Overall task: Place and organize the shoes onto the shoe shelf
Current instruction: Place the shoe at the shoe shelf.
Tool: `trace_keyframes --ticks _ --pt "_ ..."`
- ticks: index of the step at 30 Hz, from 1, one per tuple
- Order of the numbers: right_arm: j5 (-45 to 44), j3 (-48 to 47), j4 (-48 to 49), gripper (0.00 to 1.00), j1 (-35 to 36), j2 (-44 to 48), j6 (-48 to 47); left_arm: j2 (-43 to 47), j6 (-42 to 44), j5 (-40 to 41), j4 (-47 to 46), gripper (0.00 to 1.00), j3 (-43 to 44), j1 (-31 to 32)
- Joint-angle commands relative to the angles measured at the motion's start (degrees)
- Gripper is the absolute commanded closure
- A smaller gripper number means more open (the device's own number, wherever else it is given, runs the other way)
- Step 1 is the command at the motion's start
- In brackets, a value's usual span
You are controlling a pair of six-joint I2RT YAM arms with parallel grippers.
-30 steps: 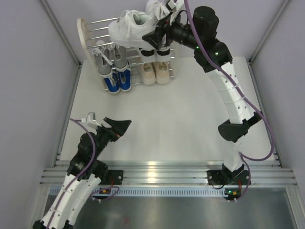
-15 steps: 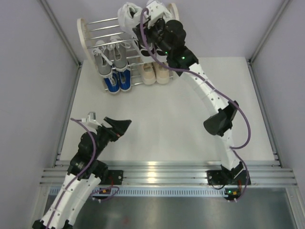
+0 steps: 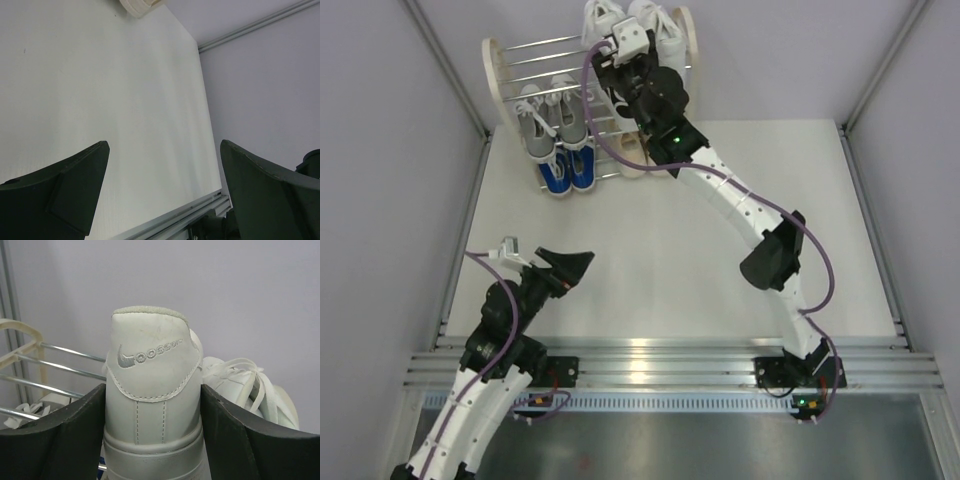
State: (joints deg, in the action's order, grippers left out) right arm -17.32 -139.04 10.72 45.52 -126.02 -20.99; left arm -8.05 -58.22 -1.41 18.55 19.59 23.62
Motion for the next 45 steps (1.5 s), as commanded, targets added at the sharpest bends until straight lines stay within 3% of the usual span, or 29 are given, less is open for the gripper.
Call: trace_keyframes --ticks 1,7,15,17,18,20,36,45 --pt "-2.89 -1.5 16.17 1.0 0.27 1.83 -1.86 1.11 1.09 0.09 0.26 0.02 -0.43 0.11" --pt "-3.33 -0.09 18.46 1.0 0.36 0.95 -3.27 1.37 1.09 0.0 0.61 0.02 -0.52 0.03" --pt "-5.44 3.07 13.63 0.99 0.54 2.44 -0.81 1.55 1.44 0.18 0.97 0.02 -0.43 0.11" --pt "-6.14 4.74 12.75 0.88 0.62 3.67 -0.45 1.81 1.44 0.09 1.05 0.02 -0.61 0.11" --pt "-6.23 5.18 11.96 0.72 0.63 4.37 -0.36 1.9 1.35 0.0 1.14 0.02 -0.87 0.11" --pt "-6.41 6.84 11.61 0.6 0.71 5.16 -0.54 2.16 1.18 -0.26 1.05 0.02 -0.96 0.11" --pt "-5.8 14.41 5.28 0.39 1.5 8.86 0.16 6.74 1.17 0.36 5.71 0.02 0.44 0.11" --pt "-1.94 14.77 -2.36 0.27 0.71 9.03 6.39 6.82 1.53 0.44 6.33 0.02 1.15 0.11"
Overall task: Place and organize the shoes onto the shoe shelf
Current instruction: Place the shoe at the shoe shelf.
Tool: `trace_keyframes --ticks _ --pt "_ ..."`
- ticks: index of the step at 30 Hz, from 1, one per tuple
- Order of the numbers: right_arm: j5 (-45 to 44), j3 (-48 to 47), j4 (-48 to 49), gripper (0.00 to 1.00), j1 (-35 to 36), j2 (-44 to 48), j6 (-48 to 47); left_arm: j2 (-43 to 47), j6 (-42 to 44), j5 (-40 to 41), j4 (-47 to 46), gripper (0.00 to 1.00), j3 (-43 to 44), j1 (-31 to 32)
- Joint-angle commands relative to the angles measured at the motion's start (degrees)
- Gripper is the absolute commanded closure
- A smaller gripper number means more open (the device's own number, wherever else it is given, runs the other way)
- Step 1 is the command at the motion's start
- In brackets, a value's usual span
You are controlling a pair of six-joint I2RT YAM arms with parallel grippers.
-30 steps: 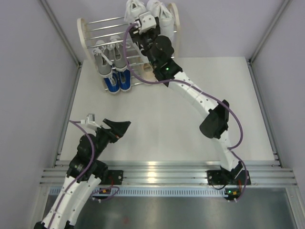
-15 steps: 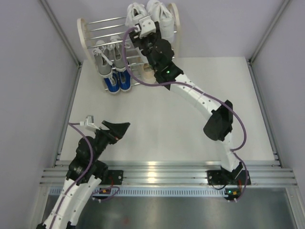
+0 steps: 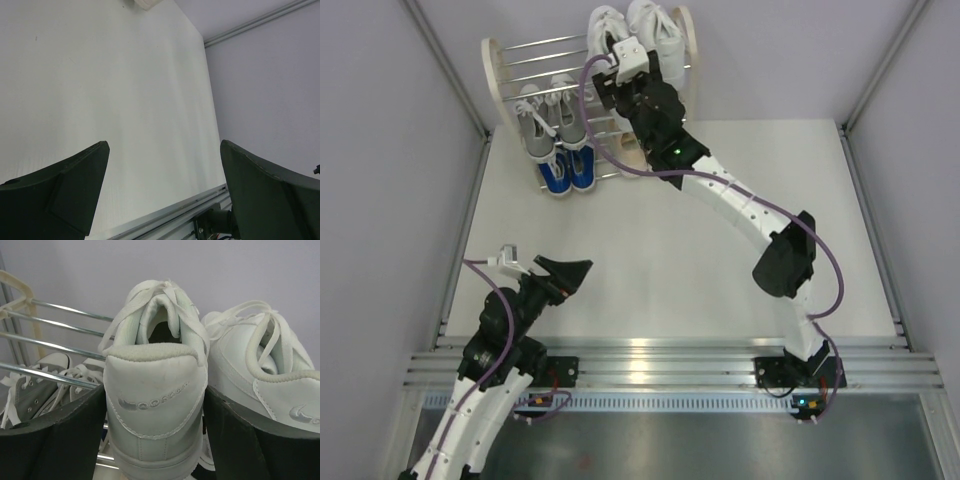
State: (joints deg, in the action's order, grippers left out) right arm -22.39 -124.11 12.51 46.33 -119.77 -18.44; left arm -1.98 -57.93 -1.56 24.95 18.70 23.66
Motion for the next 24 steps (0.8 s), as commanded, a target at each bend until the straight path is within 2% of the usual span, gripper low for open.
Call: trace_keyframes --ticks 1,8,10,15,18,19,21,22,24 --pt "3.58 -0.08 -4.95 0.26 -0.18 2.78 4.37 0.57 1.33 0.6 0.18 0.02 2.04 0.07" --pt "6.48 -0.34 -8.03 0.22 -1.32 2.26 7.18 0.75 1.42 0.68 0.27 0.02 1.87 0.07" --pt "6.92 -1.13 -8.64 0.17 -1.59 1.99 7.89 0.66 1.51 0.86 0.19 0.02 1.87 0.07" --pt "8.24 -2.62 -9.35 0.15 -1.59 1.2 8.94 0.66 1.59 0.95 0.27 0.02 1.78 0.07" --pt "8.07 -3.06 -9.35 0.34 -1.59 0.85 9.47 0.66 1.59 0.95 0.19 0.02 1.69 0.07" --pt "8.15 -3.5 -9.18 0.5 -1.59 0.68 9.65 0.57 1.59 0.95 0.19 0.02 1.69 0.07" --pt "8.07 -4.55 -9.17 0.64 -1.76 0.41 10.0 0.66 1.59 0.95 0.19 0.02 1.61 0.07" --pt "8.07 -4.91 -9.0 0.78 -1.85 0.32 10.09 0.57 1.59 1.03 0.19 0.02 1.69 0.07" --pt "8.5 -6.04 -8.73 0.96 -2.03 0.15 10.09 0.57 1.59 0.95 0.19 0.02 1.61 0.07"
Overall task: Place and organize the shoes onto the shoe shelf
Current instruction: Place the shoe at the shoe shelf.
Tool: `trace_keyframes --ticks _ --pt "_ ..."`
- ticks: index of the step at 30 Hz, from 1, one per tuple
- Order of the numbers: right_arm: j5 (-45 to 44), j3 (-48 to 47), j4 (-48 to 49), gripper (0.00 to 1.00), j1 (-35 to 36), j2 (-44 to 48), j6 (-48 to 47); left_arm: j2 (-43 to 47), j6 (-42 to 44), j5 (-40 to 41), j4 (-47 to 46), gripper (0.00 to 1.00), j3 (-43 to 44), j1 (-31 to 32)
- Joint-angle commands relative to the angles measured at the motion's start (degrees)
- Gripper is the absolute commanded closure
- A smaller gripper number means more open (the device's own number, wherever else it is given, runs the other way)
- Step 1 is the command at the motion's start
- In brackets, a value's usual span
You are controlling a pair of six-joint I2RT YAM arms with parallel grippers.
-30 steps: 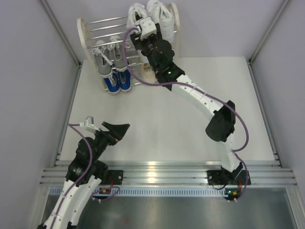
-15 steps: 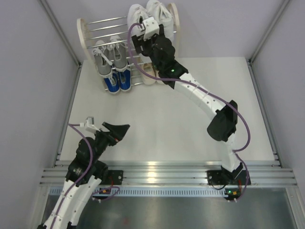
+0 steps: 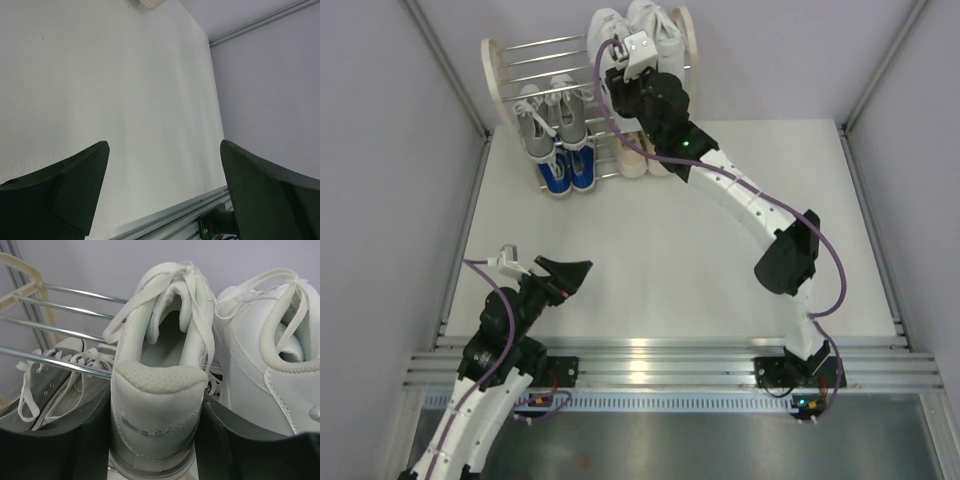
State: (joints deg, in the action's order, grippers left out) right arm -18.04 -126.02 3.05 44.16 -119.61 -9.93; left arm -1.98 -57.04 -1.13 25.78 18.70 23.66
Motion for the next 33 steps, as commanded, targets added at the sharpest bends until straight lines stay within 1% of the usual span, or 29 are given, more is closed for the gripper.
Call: trace_keyframes --ticks 1,10,14,20,24,27,33 --pt "4.07 -4.58 0.99 1.0 -0.04 -0.01 1.58 0.66 0.7 0.51 -0.56 0.02 1.6 0.07" --pt "3.72 -9.33 6.61 1.0 -1.36 -0.45 1.06 0.66 0.26 0.51 -0.64 0.02 1.43 0.07" --pt "2.67 -9.16 12.22 1.0 -1.36 -1.32 -0.34 0.66 0.17 0.51 -0.64 0.02 1.43 -0.02" --pt "0.73 -9.86 16.63 1.0 -1.36 -2.9 -2.63 0.66 0.61 0.51 -0.56 0.02 1.43 0.07" --pt "0.73 -13.46 17.78 1.0 -1.36 -3.96 -3.77 0.66 0.79 0.51 -0.38 0.02 1.25 -0.02" --pt "0.12 -14.43 18.92 1.0 -1.36 -4.05 -4.92 0.66 0.79 0.51 -0.38 0.02 1.16 -0.02" --pt "-2.61 -13.82 19.01 1.0 -1.36 -4.05 -6.24 0.66 0.7 0.51 -0.47 0.02 1.16 0.07"
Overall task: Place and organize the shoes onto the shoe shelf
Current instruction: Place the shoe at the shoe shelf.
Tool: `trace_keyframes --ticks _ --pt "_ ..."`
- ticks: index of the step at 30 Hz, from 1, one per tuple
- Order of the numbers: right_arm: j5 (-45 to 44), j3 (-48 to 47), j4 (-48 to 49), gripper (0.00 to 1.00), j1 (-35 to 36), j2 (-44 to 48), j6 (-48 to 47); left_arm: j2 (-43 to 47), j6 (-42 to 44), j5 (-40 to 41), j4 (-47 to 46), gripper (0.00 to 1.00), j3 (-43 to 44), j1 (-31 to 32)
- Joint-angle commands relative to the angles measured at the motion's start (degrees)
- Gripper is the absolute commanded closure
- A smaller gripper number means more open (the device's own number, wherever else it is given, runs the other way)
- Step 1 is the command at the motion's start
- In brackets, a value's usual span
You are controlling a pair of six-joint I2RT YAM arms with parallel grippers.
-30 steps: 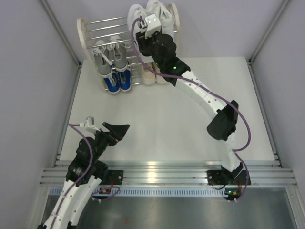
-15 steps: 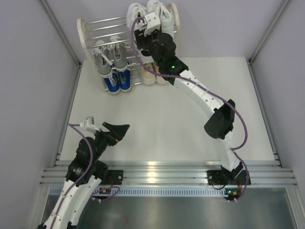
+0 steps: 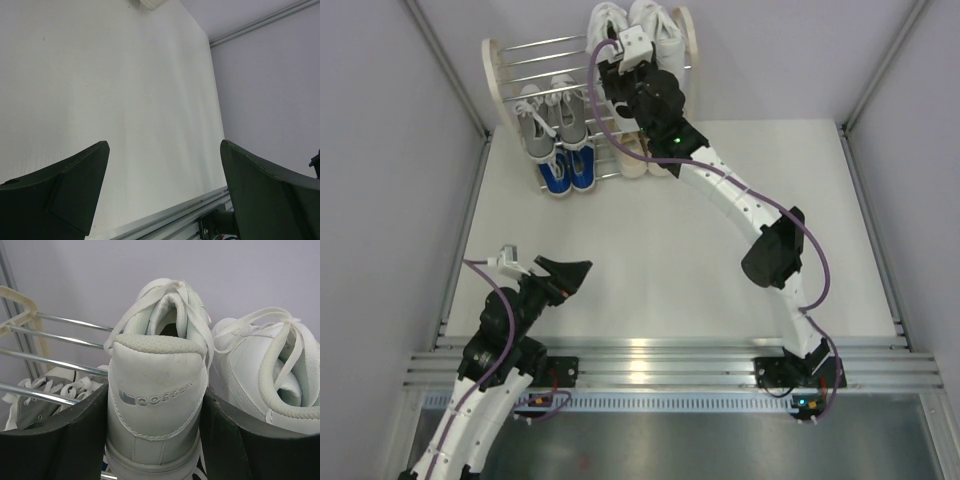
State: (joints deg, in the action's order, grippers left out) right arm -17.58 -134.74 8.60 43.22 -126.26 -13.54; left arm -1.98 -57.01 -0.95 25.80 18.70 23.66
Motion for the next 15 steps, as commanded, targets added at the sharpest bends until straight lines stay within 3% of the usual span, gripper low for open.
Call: trace_keyframes --ticks 1,15 --pt "-3.33 -4.92 13.29 1.0 -0.42 2.59 -2.54 0.75 0.68 0.34 -0.4 0.02 1.16 0.07" --pt "-10.1 -2.73 12.32 1.0 -0.51 3.21 -2.11 0.66 1.03 0.34 -0.05 0.02 1.52 0.07"
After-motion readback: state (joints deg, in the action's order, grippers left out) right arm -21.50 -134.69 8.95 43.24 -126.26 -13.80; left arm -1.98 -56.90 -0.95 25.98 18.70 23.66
